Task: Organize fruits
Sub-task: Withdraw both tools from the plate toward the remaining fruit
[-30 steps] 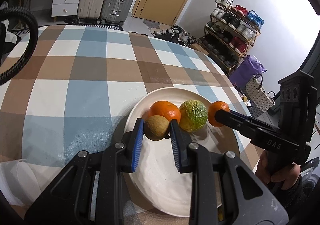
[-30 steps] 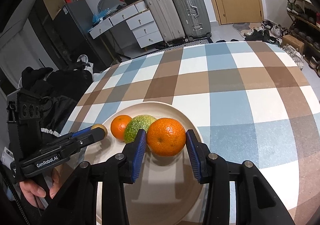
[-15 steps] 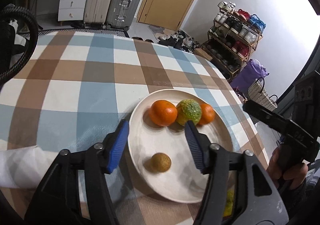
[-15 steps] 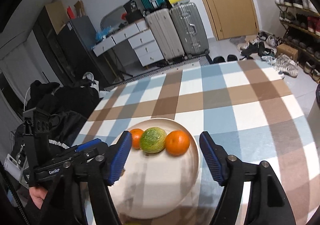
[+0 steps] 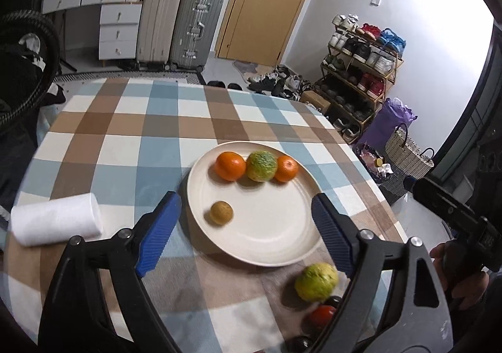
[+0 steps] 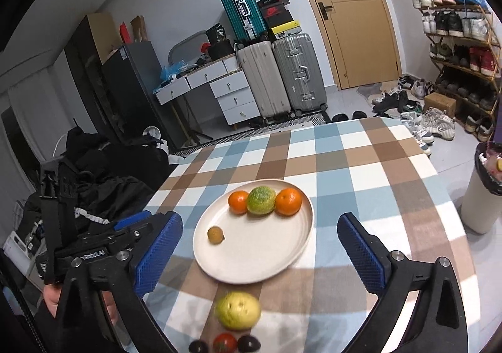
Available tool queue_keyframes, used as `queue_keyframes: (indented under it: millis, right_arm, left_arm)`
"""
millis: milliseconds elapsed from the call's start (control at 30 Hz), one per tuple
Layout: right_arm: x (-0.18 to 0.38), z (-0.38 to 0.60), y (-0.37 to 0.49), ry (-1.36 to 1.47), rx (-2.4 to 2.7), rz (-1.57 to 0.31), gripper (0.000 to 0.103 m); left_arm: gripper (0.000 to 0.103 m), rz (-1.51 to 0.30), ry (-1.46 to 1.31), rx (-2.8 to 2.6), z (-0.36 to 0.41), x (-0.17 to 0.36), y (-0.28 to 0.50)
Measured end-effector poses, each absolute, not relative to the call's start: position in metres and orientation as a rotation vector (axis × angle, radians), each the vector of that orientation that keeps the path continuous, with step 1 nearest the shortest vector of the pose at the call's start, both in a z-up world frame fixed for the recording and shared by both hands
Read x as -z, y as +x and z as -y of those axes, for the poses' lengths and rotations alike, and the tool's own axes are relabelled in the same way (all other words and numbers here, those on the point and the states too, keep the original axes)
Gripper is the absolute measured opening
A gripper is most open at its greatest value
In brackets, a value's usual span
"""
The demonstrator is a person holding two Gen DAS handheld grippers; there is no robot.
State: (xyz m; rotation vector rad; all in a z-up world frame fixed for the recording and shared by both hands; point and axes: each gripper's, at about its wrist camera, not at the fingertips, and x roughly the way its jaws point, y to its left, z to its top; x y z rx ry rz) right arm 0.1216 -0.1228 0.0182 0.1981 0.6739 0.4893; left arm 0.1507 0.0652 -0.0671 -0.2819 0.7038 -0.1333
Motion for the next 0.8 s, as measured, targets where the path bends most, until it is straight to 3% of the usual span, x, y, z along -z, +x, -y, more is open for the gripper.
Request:
queue_keyframes:
  millis: [267,800]
  right_arm:
    - [-0.023,0.131,0.074,0.183,-0.479,-0.628,0.103]
    - [0.006,0.142,0.010,0.163,-0.437,-0.646,0.103]
  left_arm:
    - [0.102,-0.685,-0.252,0.114,-0.041,0.059,0.104]
    - [0.102,-0.763,-0.204,0.128,-0.018,0.094,0.042]
